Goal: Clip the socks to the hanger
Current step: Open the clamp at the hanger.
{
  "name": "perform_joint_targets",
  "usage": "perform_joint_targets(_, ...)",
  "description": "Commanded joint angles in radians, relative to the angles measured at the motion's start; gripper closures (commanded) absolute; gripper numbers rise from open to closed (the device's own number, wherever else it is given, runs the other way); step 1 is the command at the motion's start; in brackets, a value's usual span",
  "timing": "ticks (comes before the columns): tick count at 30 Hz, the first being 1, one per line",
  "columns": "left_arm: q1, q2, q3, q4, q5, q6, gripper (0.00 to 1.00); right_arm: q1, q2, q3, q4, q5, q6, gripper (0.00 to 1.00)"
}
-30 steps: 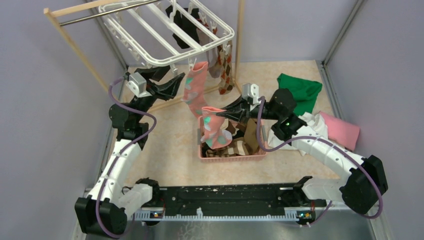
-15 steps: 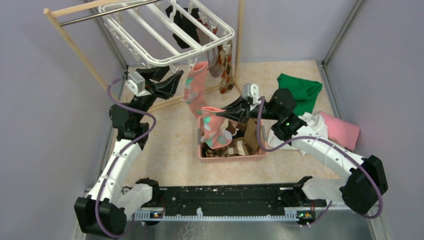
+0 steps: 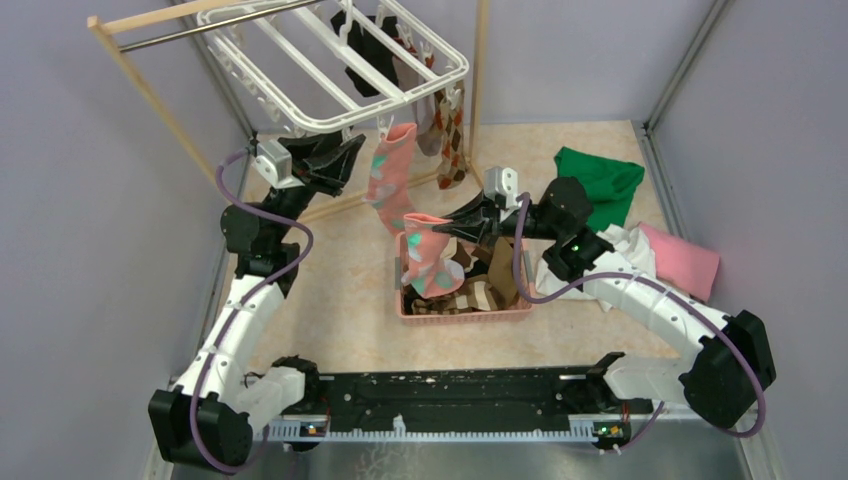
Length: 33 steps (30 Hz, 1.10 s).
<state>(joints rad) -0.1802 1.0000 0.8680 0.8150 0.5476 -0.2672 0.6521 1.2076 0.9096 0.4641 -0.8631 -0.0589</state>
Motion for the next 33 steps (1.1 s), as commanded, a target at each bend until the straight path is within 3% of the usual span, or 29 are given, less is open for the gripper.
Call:
perform_joint_targets(1,-0.007,0.005,0.042,0.045,-0.007,-0.012,0.68,-0.007,-0.011,0.011,0.039,-0.015,0.003,1.0)
perform_joint_targets(8,-0.008,-0.002,0.042,0.044,-0.014,-0.03,0.86,-0.008,-0.005,0.023,0.036,-0.01,0.007,1.0)
perform_joint_targets(21,-0.01,-0.023,0.028,0.046,-0.043,-0.081,0.87,0.078,0.159,0.282,-0.056,0.195,0.081,1.0)
perform_joint_targets(33,-0.012,-0.019,0.03,0.042,-0.038,-0.092,0.87,0.114,0.296,0.464,-0.094,0.272,0.085,1.0)
